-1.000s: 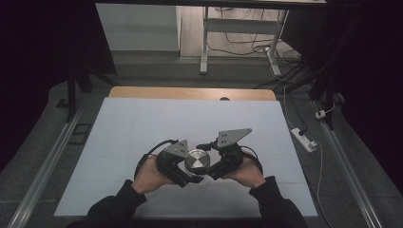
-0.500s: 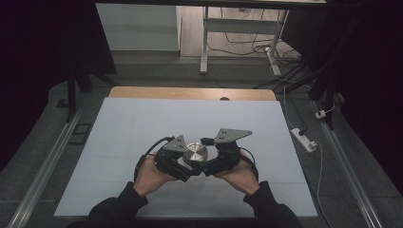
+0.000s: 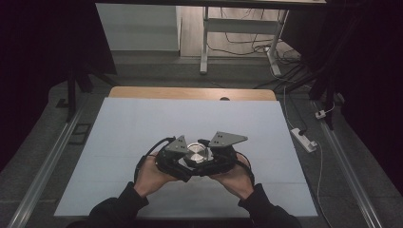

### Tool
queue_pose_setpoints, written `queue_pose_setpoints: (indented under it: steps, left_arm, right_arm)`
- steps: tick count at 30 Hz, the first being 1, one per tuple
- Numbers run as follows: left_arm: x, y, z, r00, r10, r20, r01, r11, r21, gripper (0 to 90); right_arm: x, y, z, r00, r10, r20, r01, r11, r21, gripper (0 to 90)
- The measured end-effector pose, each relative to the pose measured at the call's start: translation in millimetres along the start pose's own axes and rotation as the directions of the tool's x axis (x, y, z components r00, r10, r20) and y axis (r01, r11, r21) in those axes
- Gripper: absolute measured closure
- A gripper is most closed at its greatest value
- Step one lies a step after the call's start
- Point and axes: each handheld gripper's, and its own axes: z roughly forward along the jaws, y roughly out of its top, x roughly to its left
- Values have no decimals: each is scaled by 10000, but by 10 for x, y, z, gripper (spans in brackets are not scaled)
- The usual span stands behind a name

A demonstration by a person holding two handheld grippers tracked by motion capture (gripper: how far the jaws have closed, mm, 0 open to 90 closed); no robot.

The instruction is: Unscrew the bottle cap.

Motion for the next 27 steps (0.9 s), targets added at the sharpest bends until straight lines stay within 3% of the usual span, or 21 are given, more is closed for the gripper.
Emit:
queue_pose_setpoints:
  steps: [3, 6, 9, 19, 27]
  left_arm:
    - [21, -2, -17, 9975, 346, 610, -345, 9994, -25, 156]
    - [30, -12, -16, 9918, 687, 1076, -687, 9976, -33, 156]
    - [40, -21, -8, 9890, 752, 1274, -753, 9972, -39, 156]
    - [64, -45, 18, 9877, 823, 1331, -835, 9965, 34, 156]
    - [80, -71, 49, 9919, 703, 1060, -732, 9970, 238, 156]
  right_arm:
    - [-62, 7, -31, 9956, -188, -913, 188, 9998, -8, 195]
    - [-111, 4, -46, 9845, -282, -1730, 295, 9996, 50, 195]
    - [-143, -9, -44, 9761, -292, -2152, 309, 9995, 44, 196]
    - [-157, 24, -80, 9770, -453, -2086, 443, 9990, -91, 196]
    - [-165, 41, -113, 9818, -399, -1858, 366, 9991, -212, 196]
